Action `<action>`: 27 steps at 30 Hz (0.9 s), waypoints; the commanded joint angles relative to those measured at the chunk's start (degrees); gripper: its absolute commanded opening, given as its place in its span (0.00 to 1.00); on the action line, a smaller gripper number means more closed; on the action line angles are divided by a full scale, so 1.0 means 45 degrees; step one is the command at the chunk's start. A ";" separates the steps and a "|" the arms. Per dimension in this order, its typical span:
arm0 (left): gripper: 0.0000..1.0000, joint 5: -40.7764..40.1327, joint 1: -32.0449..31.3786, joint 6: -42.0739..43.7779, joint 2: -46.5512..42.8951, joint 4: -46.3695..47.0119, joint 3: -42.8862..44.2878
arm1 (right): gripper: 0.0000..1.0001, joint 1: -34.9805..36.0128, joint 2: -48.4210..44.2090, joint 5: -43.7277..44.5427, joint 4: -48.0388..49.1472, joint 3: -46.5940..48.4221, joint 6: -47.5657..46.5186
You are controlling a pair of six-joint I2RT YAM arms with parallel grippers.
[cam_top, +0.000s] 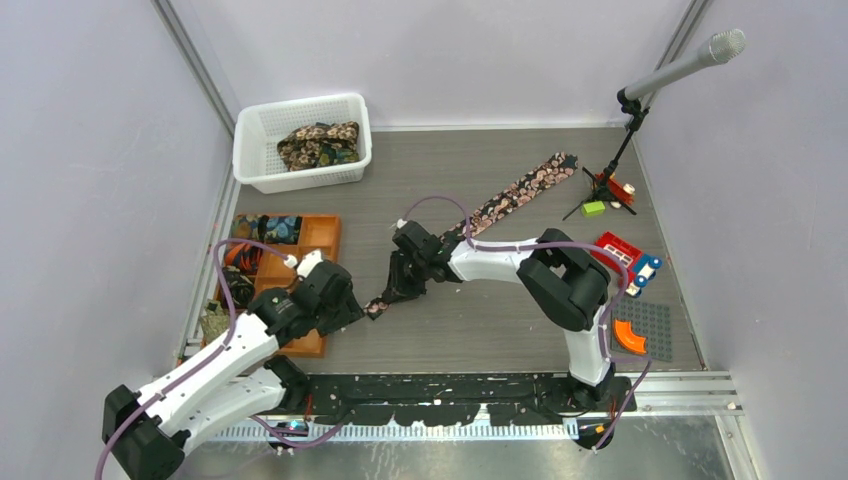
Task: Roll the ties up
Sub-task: Flatten out the tie at the center of the board.
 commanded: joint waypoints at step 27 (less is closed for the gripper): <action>0.43 -0.1386 0.0078 -0.1496 0.1991 0.6617 -0.2827 | 0.23 0.0089 -0.0175 0.0581 -0.0051 -0.0168 -0.0477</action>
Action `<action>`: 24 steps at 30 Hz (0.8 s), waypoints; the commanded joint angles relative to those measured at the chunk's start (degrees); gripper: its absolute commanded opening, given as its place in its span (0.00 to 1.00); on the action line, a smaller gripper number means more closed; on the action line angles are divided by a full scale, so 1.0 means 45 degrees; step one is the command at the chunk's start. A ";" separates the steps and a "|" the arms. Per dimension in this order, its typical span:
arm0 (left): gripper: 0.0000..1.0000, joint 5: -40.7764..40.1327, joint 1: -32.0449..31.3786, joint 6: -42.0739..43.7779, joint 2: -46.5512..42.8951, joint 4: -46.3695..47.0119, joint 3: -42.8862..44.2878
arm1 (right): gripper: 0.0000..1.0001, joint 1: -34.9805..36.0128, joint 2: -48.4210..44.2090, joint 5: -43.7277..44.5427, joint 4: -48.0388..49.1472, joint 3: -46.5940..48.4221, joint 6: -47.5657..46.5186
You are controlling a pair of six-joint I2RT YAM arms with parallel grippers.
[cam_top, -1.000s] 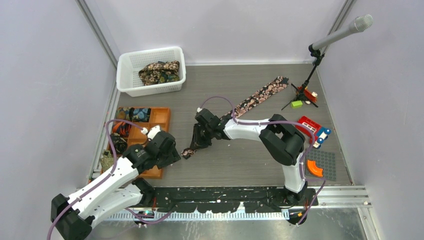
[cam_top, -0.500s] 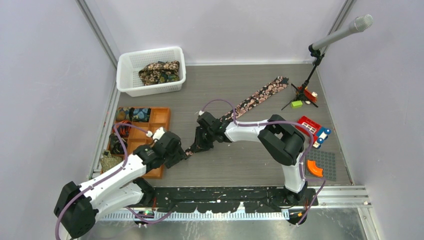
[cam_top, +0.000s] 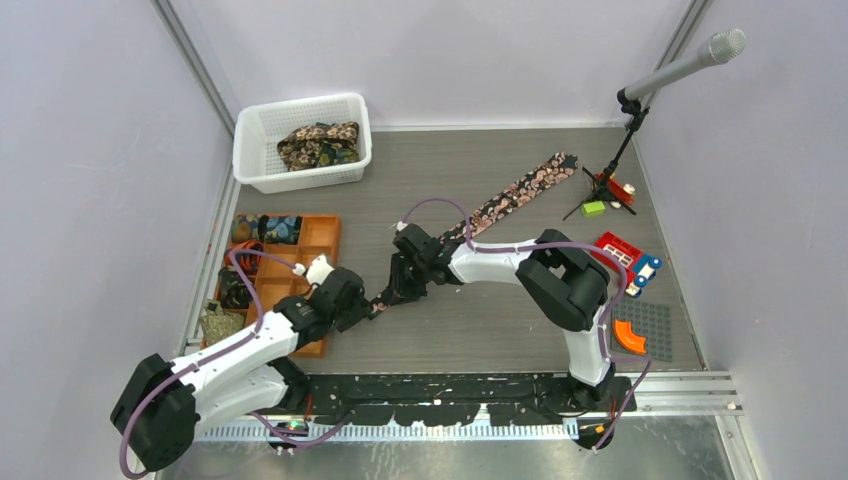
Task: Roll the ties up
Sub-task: Flatten out the tie at the center of the board.
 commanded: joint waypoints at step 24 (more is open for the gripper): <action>0.00 -0.0799 0.0067 -0.0256 0.0240 0.1088 -0.0913 | 0.24 0.0088 -0.0932 0.0309 -0.1969 0.1738 -0.0700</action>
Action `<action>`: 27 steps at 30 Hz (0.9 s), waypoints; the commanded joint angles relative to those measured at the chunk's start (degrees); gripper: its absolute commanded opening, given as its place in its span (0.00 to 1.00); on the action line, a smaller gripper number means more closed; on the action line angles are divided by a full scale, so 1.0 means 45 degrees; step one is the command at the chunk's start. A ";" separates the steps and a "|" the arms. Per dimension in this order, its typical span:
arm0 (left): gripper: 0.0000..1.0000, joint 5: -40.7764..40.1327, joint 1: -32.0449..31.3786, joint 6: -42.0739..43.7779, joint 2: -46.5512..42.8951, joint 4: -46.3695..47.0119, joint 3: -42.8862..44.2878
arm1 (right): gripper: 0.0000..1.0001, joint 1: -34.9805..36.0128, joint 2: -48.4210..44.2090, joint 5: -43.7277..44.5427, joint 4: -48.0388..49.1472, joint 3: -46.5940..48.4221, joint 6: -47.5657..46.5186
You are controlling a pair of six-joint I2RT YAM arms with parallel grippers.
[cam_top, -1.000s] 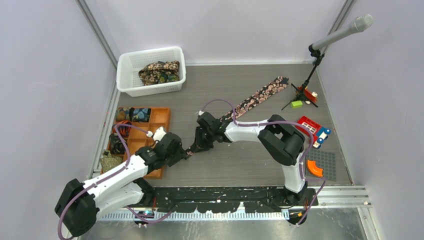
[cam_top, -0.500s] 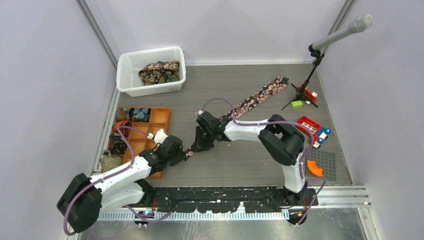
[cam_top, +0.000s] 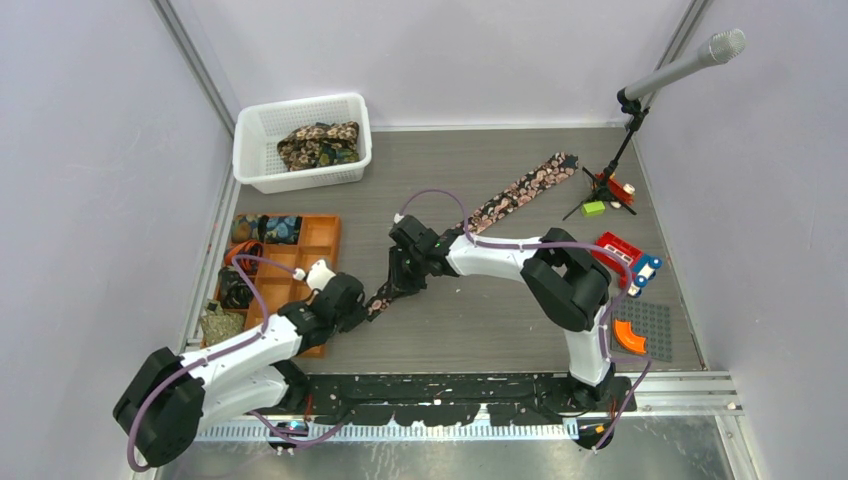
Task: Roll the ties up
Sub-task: Flatten out the tie at the center of the board.
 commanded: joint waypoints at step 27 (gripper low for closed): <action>0.00 0.0302 0.0046 0.1375 -0.2105 -0.1813 0.0017 | 0.23 0.1278 0.0866 0.0479 -0.0715 0.1579 0.0651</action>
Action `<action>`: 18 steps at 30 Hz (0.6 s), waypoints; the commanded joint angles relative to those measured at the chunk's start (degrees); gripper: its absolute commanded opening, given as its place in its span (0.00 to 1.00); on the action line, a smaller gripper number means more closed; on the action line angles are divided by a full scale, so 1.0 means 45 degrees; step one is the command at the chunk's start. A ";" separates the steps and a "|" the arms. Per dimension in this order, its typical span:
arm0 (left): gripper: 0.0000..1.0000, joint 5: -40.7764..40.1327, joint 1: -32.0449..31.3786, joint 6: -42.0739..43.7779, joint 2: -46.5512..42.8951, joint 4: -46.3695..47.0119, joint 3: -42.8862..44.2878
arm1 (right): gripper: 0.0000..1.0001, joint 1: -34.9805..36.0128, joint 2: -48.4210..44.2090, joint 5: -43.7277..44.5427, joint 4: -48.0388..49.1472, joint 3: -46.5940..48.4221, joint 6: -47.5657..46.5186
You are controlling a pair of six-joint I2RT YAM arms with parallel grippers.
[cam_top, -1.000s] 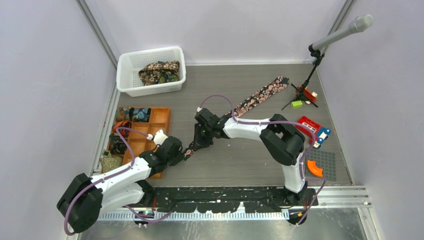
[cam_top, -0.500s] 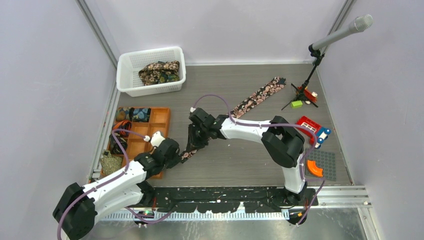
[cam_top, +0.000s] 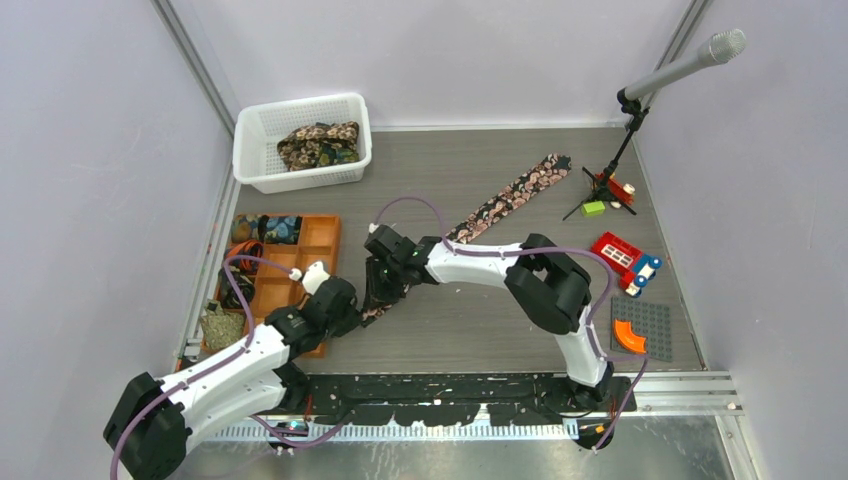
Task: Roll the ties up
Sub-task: Flatten out the tie at the center of the board.
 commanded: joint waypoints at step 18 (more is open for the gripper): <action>0.35 -0.0083 0.0045 -0.1118 0.0252 0.0037 -0.0151 | 0.22 0.0396 -0.0315 0.1645 0.0056 -0.1555 0.1196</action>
